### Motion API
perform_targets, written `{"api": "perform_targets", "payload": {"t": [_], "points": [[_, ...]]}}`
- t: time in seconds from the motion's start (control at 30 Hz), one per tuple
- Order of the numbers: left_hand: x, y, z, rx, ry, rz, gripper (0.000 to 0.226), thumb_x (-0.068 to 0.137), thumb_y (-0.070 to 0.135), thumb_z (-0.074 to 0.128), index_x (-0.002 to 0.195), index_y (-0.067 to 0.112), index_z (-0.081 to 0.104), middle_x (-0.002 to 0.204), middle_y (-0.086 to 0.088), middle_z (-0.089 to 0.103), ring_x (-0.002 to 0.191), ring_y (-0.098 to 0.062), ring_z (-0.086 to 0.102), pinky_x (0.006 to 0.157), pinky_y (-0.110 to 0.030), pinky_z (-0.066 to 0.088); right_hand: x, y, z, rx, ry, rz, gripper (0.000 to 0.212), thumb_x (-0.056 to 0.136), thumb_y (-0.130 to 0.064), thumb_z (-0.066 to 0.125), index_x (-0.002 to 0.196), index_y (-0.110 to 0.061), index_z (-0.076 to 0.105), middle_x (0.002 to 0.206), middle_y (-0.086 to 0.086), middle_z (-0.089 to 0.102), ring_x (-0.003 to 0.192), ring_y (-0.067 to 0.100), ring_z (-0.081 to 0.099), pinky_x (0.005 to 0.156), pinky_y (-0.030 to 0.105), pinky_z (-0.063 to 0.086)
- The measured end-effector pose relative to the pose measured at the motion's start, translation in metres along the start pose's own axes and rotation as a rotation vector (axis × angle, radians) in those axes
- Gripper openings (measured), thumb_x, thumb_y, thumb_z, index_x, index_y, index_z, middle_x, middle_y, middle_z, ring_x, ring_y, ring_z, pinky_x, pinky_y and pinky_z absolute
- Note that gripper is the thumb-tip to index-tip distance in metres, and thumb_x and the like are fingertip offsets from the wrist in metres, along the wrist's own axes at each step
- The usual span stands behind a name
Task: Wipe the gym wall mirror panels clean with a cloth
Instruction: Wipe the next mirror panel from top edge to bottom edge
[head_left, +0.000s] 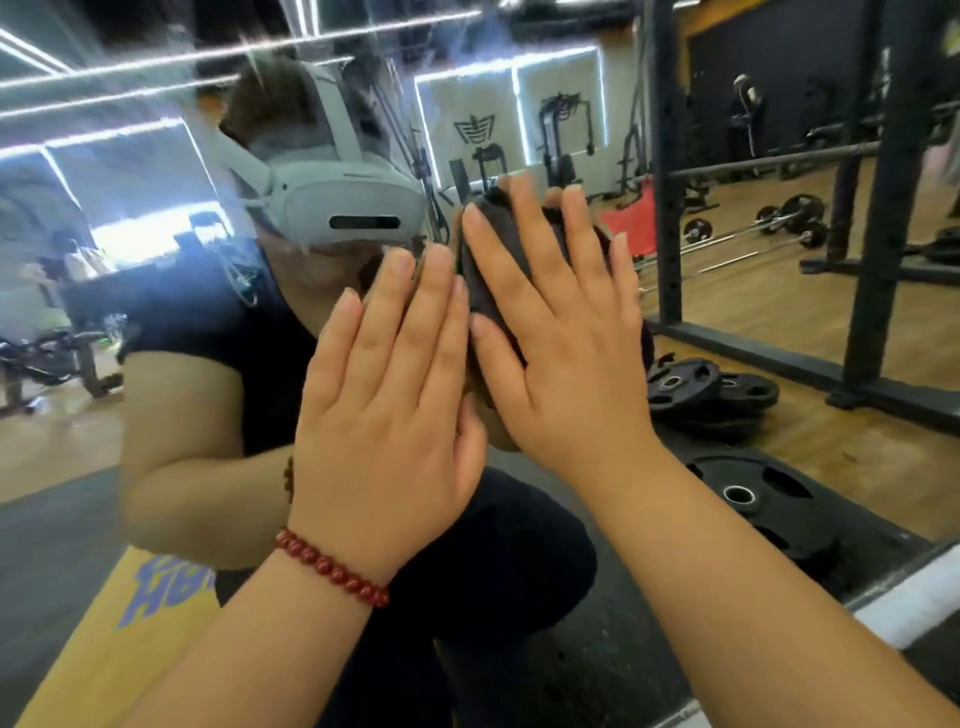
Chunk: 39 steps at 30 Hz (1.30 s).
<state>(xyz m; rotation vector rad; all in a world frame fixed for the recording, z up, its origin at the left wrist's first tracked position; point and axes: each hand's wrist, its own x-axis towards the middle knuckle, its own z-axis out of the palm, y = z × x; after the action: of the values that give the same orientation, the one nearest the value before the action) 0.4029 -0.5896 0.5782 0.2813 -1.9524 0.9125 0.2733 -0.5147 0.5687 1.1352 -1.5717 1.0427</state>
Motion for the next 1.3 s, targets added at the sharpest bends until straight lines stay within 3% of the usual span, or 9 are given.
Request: {"api": "perform_targets", "payload": {"t": [0.17, 0.37, 0.6, 0.8, 0.9, 1.07, 1.17, 1.3], "points": [[-0.017, -0.001, 0.002, -0.006, -0.024, 0.027, 0.064, 0.092, 0.025, 0.047, 0.151, 0.001, 0.034, 0.16, -0.014, 0.026, 0.149, -0.029, 0.022, 0.121, -0.047, 0.019, -0.041, 0.007, 0.015, -0.063, 0.041, 0.03, 0.051, 0.105, -0.04, 0.029, 0.155, -0.028, 0.022, 0.163, 0.001, 0.016, 0.152, 0.026, 0.013, 0.121, 0.051, 0.01], [-0.042, 0.009, 0.007, 0.033, -0.062, 0.019, 0.065, 0.094, 0.026, 0.046, 0.152, 0.001, 0.031, 0.161, -0.014, 0.023, 0.15, -0.028, 0.019, 0.122, -0.048, 0.018, -0.131, -0.001, 0.033, -0.017, -0.061, 0.213, 0.055, 0.106, -0.042, 0.02, 0.158, -0.035, 0.004, 0.166, -0.005, -0.005, 0.153, 0.025, -0.003, 0.122, 0.051, -0.002], [-0.052, 0.014, 0.012, 0.071, -0.074, 0.019, 0.064, 0.096, 0.028, 0.043, 0.152, 0.0, 0.03, 0.16, -0.016, 0.023, 0.15, -0.031, 0.02, 0.122, -0.049, 0.017, -0.05, 0.006, 0.02, -0.008, 0.064, 0.068, 0.051, 0.105, -0.036, 0.029, 0.154, -0.024, 0.022, 0.162, 0.004, 0.018, 0.151, 0.028, 0.013, 0.122, 0.049, 0.005], [-0.056, 0.022, 0.017, 0.077, -0.054, -0.01, 0.066, 0.095, 0.029, 0.043, 0.152, -0.002, 0.028, 0.16, -0.017, 0.019, 0.149, -0.031, 0.018, 0.123, -0.046, 0.013, -0.183, -0.004, 0.043, 0.009, -0.128, 0.246, 0.056, 0.107, -0.043, 0.018, 0.158, -0.032, -0.001, 0.166, -0.003, -0.009, 0.153, 0.026, -0.006, 0.122, 0.048, -0.006], [-0.068, 0.034, 0.019, 0.074, -0.092, -0.021, 0.067, 0.096, 0.031, 0.042, 0.152, -0.003, 0.026, 0.159, -0.019, 0.015, 0.149, -0.034, 0.016, 0.123, -0.046, 0.009, -0.176, -0.006, 0.039, 0.038, -0.143, 0.222, 0.054, 0.107, -0.044, 0.018, 0.157, -0.035, 0.0, 0.165, -0.004, -0.012, 0.152, 0.024, -0.01, 0.122, 0.047, -0.009], [-0.087, 0.048, 0.027, 0.048, -0.107, -0.039, 0.064, 0.098, 0.027, 0.039, 0.152, -0.005, 0.024, 0.158, -0.019, 0.012, 0.148, -0.037, 0.016, 0.123, -0.046, 0.007, -0.11, 0.004, 0.029, 0.112, -0.031, 0.168, 0.051, 0.106, -0.037, 0.028, 0.155, -0.027, 0.016, 0.163, 0.001, 0.012, 0.15, 0.019, -0.004, 0.122, 0.048, -0.003], [-0.098, 0.054, 0.032, 0.047, -0.124, -0.034, 0.066, 0.097, 0.028, 0.04, 0.152, -0.005, 0.023, 0.16, -0.019, 0.009, 0.149, -0.036, 0.012, 0.123, -0.047, 0.006, -0.17, 0.01, 0.043, 0.085, -0.043, 0.233, 0.052, 0.106, -0.039, 0.024, 0.156, -0.032, 0.01, 0.164, -0.002, 0.002, 0.152, 0.022, -0.003, 0.122, 0.046, -0.003], [-0.122, 0.07, 0.039, 0.041, -0.18, -0.019, 0.072, 0.096, 0.032, 0.042, 0.154, -0.003, 0.017, 0.161, -0.019, 0.006, 0.152, -0.033, 0.001, 0.123, -0.048, 0.001, -0.273, 0.008, 0.054, 0.097, -0.21, 0.464, 0.056, 0.107, -0.045, 0.016, 0.157, -0.036, -0.007, 0.165, -0.006, -0.017, 0.152, 0.023, -0.013, 0.122, 0.042, -0.009]]}}
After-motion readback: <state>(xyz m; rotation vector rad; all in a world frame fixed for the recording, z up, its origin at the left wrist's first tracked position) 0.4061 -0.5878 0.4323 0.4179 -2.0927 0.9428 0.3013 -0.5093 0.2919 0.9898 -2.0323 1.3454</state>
